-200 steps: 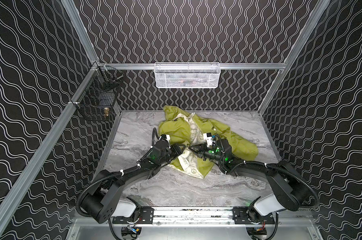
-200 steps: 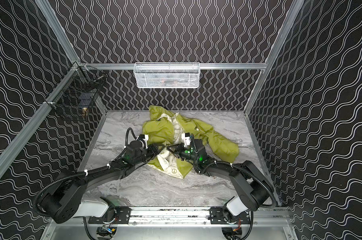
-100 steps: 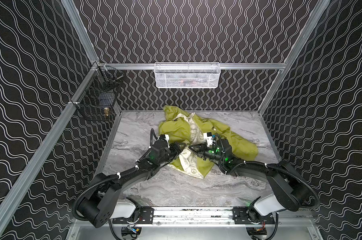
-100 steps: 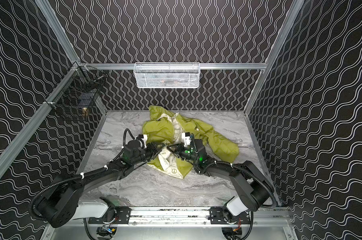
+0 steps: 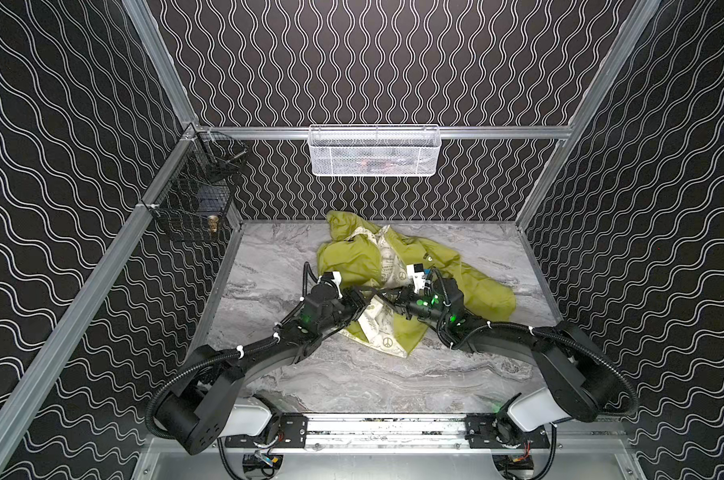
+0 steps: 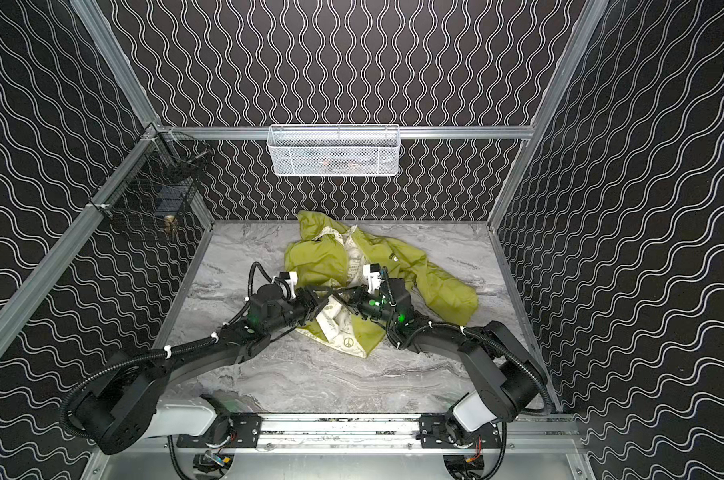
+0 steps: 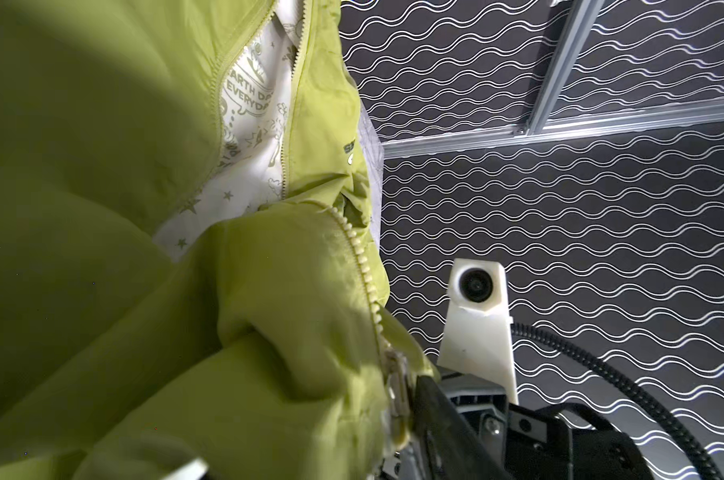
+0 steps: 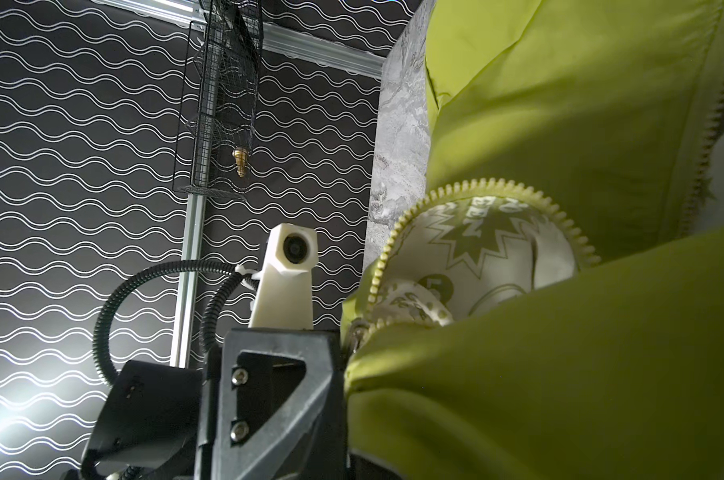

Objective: Zip up the jacket

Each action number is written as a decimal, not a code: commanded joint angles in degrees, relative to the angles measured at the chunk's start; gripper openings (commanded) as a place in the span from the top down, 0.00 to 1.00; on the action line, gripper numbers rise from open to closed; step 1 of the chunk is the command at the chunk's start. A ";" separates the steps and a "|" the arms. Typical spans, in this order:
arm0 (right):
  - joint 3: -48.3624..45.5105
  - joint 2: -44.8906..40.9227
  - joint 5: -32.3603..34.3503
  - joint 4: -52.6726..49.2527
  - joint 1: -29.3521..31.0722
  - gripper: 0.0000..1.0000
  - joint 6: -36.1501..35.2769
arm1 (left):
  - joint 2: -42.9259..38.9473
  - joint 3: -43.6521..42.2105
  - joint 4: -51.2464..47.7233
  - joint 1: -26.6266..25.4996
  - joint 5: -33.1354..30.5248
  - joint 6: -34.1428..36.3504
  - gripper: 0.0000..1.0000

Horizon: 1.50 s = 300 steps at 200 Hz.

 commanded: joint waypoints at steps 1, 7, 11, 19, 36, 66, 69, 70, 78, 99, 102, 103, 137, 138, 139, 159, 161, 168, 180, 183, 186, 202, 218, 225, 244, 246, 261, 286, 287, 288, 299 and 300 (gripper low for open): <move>-0.02 -0.53 0.80 2.84 0.20 1.00 -0.18 | -0.67 0.07 3.10 0.02 -1.23 -2.04 0.48; 0.09 -0.49 0.80 2.84 0.20 1.00 -0.18 | -0.70 -0.07 3.49 -0.02 -1.38 -2.34 0.48; 0.08 -0.53 0.84 2.80 0.35 1.00 -0.22 | -0.70 -0.15 3.89 -0.01 -1.48 -2.61 0.48; 0.08 -0.39 0.90 2.84 0.36 1.00 -0.15 | -0.47 -0.24 4.50 0.00 -1.45 -2.90 0.49; 0.19 -0.23 0.80 3.15 0.52 1.00 -0.08 | 0.28 -0.23 5.95 0.02 -1.31 -3.47 0.50; 0.47 -0.32 0.96 2.75 0.79 1.00 -0.32 | 2.07 -0.83 10.22 0.00 -1.31 -5.46 0.52; 0.49 -0.35 0.97 2.75 0.80 1.00 -0.38 | 2.27 -0.77 10.54 -0.02 -1.28 -5.57 0.52; 0.50 -0.41 0.97 2.73 0.85 1.00 -0.37 | 2.31 -0.77 10.67 -0.04 -1.25 -5.58 0.53; 0.50 -0.40 1.06 2.71 0.80 1.00 -0.43 | 2.76 -0.68 11.32 0.01 -1.15 -5.82 0.54; 0.23 -0.43 1.15 2.63 0.89 1.00 -0.45 | 3.74 -0.76 13.81 -0.03 -0.97 -6.71 0.58; 0.25 -0.47 1.19 2.62 0.90 1.00 -0.44 | 3.83 -0.84 14.06 0.00 -0.97 -6.86 0.59; 0.25 -0.47 1.21 2.62 0.98 1.00 -0.44 | 3.88 -0.85 14.10 0.01 -1.01 -6.88 0.59; 0.14 -0.37 1.41 2.85 1.16 1.00 -0.50 | 3.93 -0.77 14.76 -0.05 -1.03 -7.09 0.65; 0.15 -0.37 1.41 2.91 1.16 1.00 -0.47 | 3.93 -0.72 14.76 -0.01 -1.05 -7.13 0.65; 0.16 -0.38 1.41 2.90 1.15 1.00 -0.50 | 3.89 -0.74 14.76 0.01 -1.01 -7.11 0.65; 0.25 -0.18 1.38 2.89 1.24 1.00 -0.47 | 3.58 -0.85 14.92 -0.01 -1.14 -7.24 0.69; 0.25 -0.09 1.40 2.89 1.29 1.00 -0.49 | 3.51 -0.90 14.93 -0.03 -1.14 -7.21 0.69; 0.17 -0.09 1.41 2.86 1.33 1.00 -0.47 | 3.42 -0.85 15.02 -0.04 -1.15 -7.24 0.74; 0.25 -0.03 1.41 2.96 1.33 1.00 -0.41 | 3.42 -0.85 15.27 -0.04 -1.06 -7.33 0.82; 0.25 0.00 1.48 3.02 1.37 1.00 -0.38 | 3.41 -0.81 15.35 -0.04 -1.05 -7.34 0.84; 0.24 0.00 1.50 2.98 1.38 1.00 -0.40 | 3.40 -0.81 15.35 0.02 -1.01 -7.35 0.86; 0.17 0.13 1.58 3.33 1.33 1.00 -0.23 | 3.39 -0.81 15.53 -0.02 -0.89 -7.41 0.93; 0.12 0.14 1.78 3.83 1.40 1.00 0.10 | 3.40 -0.79 16.01 0.02 -0.80 -7.49 0.99; -0.09 0.12 1.85 3.98 1.38 1.00 0.19 | 3.49 -0.77 16.24 0.01 -0.64 -7.44 1.00; 0.27 0.43 1.47 3.95 1.33 1.00 0.50 | 3.72 -0.77 16.86 0.02 -0.45 -7.28 1.00; 0.37 0.41 1.34 3.92 1.33 1.00 0.48 | 3.72 -0.72 16.87 0.02 -0.42 -7.22 1.00; 0.57 0.93 0.18 4.35 1.33 1.00 0.83 | 3.81 -0.51 16.65 -0.05 -0.03 -6.29 1.00; 0.36 1.52 -2.19 6.25 1.15 0.98 1.24 | 3.58 -0.59 16.58 0.02 0.61 -3.99 1.00; 0.30 1.49 -2.28 6.32 1.11 0.97 1.24 | 3.58 -0.63 16.59 0.02 0.61 -3.87 1.00; 0.28 1.43 -2.32 6.32 1.09 0.97 1.28 | 3.58 -0.61 16.60 0.07 0.66 -3.72 1.00; -0.40 1.04 -2.99 6.90 0.94 0.87 1.29 | 3.34 -0.44 16.17 0.18 1.07 -2.11 1.00; -0.43 0.99 -3.08 6.96 0.92 0.86 1.22 | 3.33 -0.43 16.17 0.19 1.11 -1.96 1.00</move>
